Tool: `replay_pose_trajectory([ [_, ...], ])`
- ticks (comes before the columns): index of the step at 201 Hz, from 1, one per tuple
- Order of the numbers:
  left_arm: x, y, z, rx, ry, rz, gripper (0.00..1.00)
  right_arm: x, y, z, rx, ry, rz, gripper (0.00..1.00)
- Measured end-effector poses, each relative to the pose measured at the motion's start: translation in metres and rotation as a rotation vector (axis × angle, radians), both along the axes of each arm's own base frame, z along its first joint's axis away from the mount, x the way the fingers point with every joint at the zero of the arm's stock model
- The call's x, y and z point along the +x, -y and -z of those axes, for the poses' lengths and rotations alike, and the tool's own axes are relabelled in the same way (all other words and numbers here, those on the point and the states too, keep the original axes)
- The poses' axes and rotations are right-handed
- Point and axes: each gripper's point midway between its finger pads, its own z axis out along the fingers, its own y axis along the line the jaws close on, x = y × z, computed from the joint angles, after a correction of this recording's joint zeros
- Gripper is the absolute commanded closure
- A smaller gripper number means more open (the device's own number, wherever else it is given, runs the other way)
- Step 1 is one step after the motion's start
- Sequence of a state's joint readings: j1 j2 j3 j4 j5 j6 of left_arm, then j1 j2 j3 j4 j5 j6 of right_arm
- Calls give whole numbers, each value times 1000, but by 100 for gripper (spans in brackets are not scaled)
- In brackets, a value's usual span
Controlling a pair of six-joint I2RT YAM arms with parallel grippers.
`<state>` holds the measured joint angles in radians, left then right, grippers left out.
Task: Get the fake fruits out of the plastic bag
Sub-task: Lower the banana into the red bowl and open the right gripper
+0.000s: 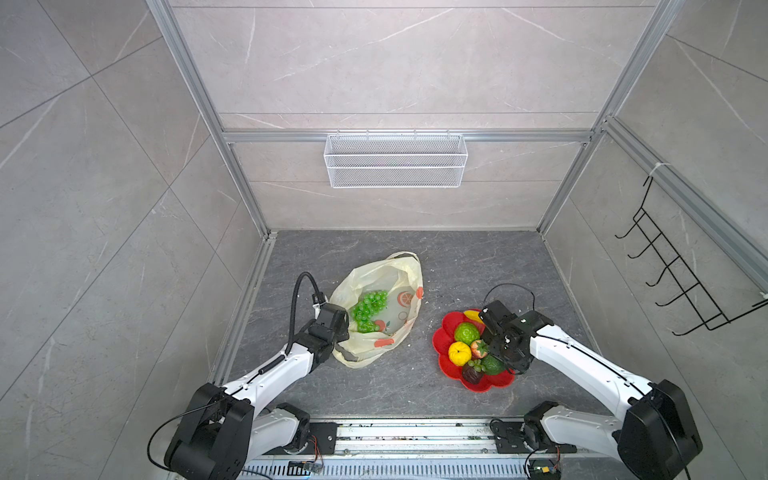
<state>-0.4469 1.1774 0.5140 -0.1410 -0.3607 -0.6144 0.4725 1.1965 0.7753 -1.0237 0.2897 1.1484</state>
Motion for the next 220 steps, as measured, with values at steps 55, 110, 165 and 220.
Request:
replay_pose_trajectory([
  [55,1,0,1,0,0,0,100,-6,-5,1,41,-11,-2,84],
  [110,1,1,1,-1,0,1,100,-11,-12,3,68,-18,-17,83],
  [165,1,1,1,-3,0,2,100,-8,-8,-11,34,-5,-22,76],
  [220,1,1,1,-4,0,3,100,-3,2,-35,-15,47,-29,66],
])
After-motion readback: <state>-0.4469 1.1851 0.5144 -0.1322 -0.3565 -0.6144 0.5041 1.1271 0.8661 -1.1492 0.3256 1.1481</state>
